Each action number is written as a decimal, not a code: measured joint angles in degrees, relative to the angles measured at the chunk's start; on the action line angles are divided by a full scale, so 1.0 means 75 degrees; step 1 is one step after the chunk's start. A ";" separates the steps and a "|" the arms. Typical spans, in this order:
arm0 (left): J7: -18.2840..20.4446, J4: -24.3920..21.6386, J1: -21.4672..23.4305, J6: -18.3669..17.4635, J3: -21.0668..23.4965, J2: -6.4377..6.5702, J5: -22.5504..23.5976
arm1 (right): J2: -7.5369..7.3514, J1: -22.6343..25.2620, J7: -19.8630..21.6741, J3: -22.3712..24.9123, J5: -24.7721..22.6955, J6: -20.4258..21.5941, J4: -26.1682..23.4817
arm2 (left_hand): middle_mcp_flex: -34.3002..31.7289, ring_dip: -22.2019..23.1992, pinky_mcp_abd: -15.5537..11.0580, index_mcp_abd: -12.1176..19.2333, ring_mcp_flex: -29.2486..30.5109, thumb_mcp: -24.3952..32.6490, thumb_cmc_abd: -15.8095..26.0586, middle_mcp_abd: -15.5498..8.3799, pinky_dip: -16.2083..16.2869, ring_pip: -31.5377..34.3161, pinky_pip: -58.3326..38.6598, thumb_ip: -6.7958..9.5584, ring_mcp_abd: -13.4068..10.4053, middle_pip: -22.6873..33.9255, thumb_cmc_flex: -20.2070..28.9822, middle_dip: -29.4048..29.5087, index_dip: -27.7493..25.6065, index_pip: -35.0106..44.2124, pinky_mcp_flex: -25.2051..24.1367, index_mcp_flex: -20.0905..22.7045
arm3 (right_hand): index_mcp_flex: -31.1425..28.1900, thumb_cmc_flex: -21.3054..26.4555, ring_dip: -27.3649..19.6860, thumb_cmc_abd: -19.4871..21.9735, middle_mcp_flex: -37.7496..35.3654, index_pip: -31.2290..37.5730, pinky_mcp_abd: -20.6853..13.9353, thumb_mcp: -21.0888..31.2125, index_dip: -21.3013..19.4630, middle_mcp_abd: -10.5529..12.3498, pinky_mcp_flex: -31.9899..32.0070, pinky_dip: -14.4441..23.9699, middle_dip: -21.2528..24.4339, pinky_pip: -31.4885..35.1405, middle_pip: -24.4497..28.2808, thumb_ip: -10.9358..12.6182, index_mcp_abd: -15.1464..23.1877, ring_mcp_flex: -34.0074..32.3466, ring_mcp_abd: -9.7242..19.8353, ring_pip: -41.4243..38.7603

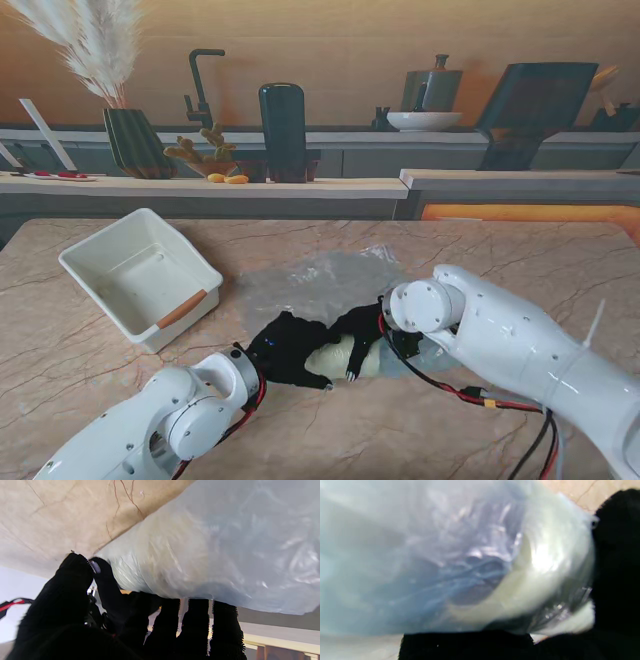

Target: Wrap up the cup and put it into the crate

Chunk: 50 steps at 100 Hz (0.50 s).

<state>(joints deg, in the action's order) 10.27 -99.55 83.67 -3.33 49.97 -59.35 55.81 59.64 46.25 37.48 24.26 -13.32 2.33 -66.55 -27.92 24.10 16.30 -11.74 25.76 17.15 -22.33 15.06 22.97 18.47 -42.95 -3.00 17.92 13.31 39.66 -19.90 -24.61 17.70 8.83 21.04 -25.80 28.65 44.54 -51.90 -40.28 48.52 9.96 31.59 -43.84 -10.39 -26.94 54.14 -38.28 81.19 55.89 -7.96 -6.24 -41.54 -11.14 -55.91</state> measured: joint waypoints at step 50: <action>0.0070 0.0817 -0.1367 0.0832 -0.1066 -0.0083 -0.0844 | -0.0070 0.0413 0.0460 0.0996 -0.1022 -0.0157 -0.0420 | -0.1583 0.0263 -0.0265 0.0217 0.1702 0.2177 -0.0749 -0.0229 0.0560 0.1251 -0.1999 -0.0472 -0.0354 0.0419 0.0606 -0.0406 -0.0948 0.1092 0.1643 0.0376 | 0.0284 -0.0060 -0.0988 0.1173 0.1034 -0.2344 0.0186 0.0130 0.0831 0.0465 0.2073 -0.1113 0.1043 -0.4885 -0.1410 0.0347 0.0640 0.0524 0.0717 0.2594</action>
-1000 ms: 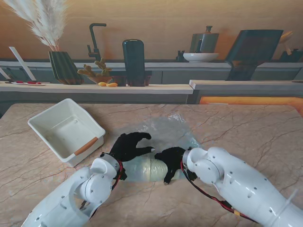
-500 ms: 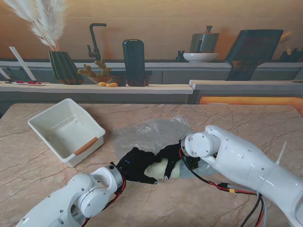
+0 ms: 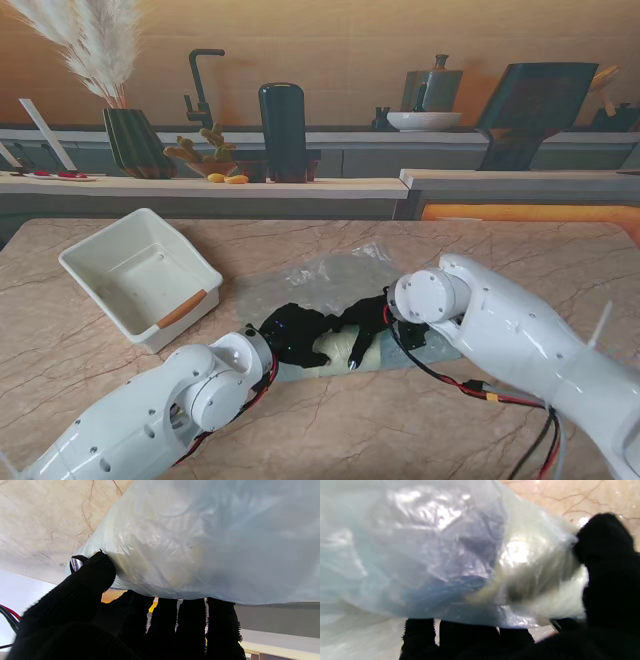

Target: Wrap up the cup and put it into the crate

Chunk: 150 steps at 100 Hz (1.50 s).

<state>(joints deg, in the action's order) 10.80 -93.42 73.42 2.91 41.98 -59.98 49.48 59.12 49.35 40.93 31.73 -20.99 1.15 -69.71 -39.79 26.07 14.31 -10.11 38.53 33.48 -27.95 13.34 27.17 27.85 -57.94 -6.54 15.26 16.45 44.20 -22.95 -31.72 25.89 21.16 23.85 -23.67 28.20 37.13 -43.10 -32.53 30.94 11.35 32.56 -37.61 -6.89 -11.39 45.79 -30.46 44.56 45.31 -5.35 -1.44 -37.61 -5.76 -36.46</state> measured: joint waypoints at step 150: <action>-0.0440 0.1624 -0.0330 0.1789 0.0784 -0.0810 -0.5250 | -0.0392 0.3117 -0.5506 0.1691 -0.6337 0.1752 -0.1676 | 0.1771 -0.0344 -0.0552 0.0205 -0.1997 -0.1719 0.1953 0.0075 -0.0744 -0.0688 0.1869 0.0637 0.0069 0.0119 0.0697 0.0411 0.1006 -0.0364 -0.1912 -0.0204 | 0.1732 0.0724 -0.0770 0.1041 0.1884 -0.1251 0.0548 0.1674 0.0029 -0.1452 -0.0518 -0.0020 0.1036 -0.1042 -0.0982 0.1838 -0.3059 0.1013 -0.0667 0.1291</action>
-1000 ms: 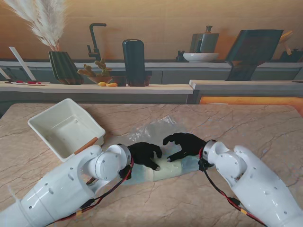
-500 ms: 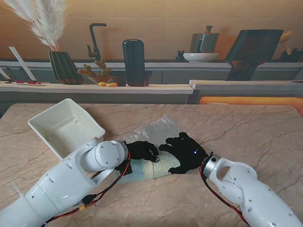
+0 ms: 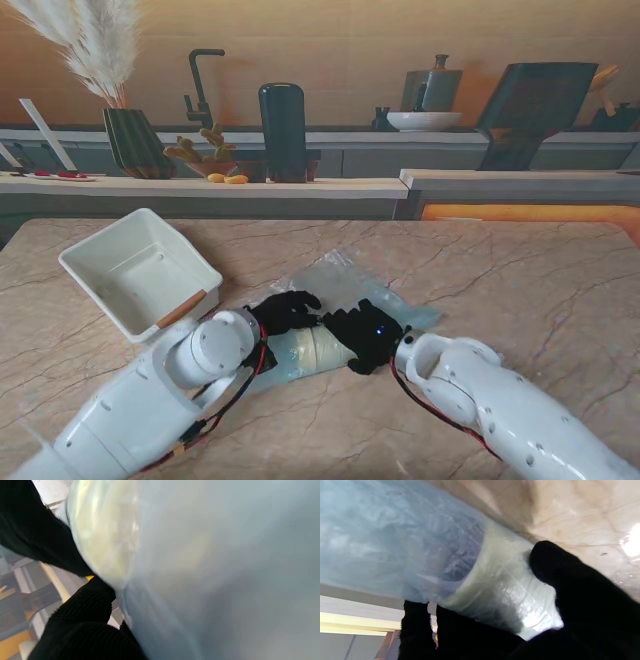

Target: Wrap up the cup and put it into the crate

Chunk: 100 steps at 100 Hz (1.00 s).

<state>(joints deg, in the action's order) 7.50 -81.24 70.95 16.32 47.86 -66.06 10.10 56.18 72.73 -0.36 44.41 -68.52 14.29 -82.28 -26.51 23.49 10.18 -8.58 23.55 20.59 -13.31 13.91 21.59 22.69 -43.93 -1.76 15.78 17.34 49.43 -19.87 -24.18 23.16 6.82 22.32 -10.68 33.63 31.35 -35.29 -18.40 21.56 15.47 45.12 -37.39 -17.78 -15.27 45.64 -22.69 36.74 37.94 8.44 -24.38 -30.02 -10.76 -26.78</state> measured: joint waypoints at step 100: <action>-0.0092 -0.2406 0.2121 -0.2939 0.0833 0.0891 0.5913 | 0.0503 -0.4020 0.4007 -0.3355 0.6308 0.0565 0.2510 | -0.0186 -0.0012 0.0728 0.1158 0.0148 -0.1170 -0.0542 -0.0198 -0.0028 -0.0747 0.0497 0.0069 0.0088 -0.0746 -0.0424 0.0047 -0.0023 -0.0321 0.0039 0.0535 | -0.2925 -0.0185 0.1752 -0.1256 -0.4003 0.2921 -0.0441 -0.2918 -0.0921 0.0637 -0.1569 -0.1311 -0.1604 0.3291 0.1122 -0.2197 0.0801 -0.2625 0.0006 -0.2252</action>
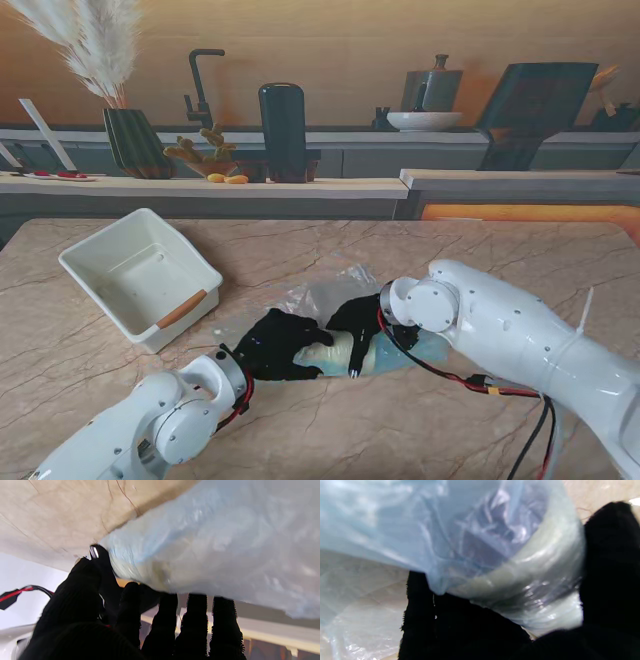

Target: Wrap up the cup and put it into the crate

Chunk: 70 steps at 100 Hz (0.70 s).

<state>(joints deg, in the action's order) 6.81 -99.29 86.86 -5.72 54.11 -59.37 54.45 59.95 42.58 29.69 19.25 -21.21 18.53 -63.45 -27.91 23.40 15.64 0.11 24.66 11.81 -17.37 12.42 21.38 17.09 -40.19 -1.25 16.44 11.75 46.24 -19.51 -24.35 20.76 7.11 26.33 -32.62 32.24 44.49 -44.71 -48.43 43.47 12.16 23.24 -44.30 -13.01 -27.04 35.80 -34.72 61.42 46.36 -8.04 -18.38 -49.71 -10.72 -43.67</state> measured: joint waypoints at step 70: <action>-0.0009 0.0624 -0.1224 0.1083 -0.1101 -0.0051 0.1536 | -0.0137 0.1851 0.0539 0.2967 -0.0233 -0.1180 -0.0687 | -0.2153 0.0637 -0.0145 0.1468 0.2777 0.2440 -0.1257 -0.0545 0.0950 0.2316 -0.2568 -0.1154 -0.0435 0.0096 -0.0966 0.0013 0.0107 -0.0589 0.1787 -0.0441 | 0.1114 -0.0358 -0.0765 0.0995 0.1975 -0.1998 -0.0005 0.1085 0.1364 0.0346 0.1578 0.1222 0.0840 -0.2290 -0.1233 0.0809 0.1654 0.1339 0.0373 0.1234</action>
<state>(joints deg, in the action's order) 6.74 -94.61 77.68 2.40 45.85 -59.76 65.97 58.92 56.46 33.73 41.50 -22.95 9.68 -68.60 -44.05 28.17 14.55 11.12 45.49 30.11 -26.80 8.34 28.51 34.46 -59.46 -9.91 13.18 12.47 39.00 -19.41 -23.55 16.34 20.51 23.03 -24.26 29.56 38.75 -37.24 -33.61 28.48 12.12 31.37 -34.07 -10.41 -15.21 44.96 -28.42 44.25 37.12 -1.97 -5.97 -39.66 -7.92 -34.41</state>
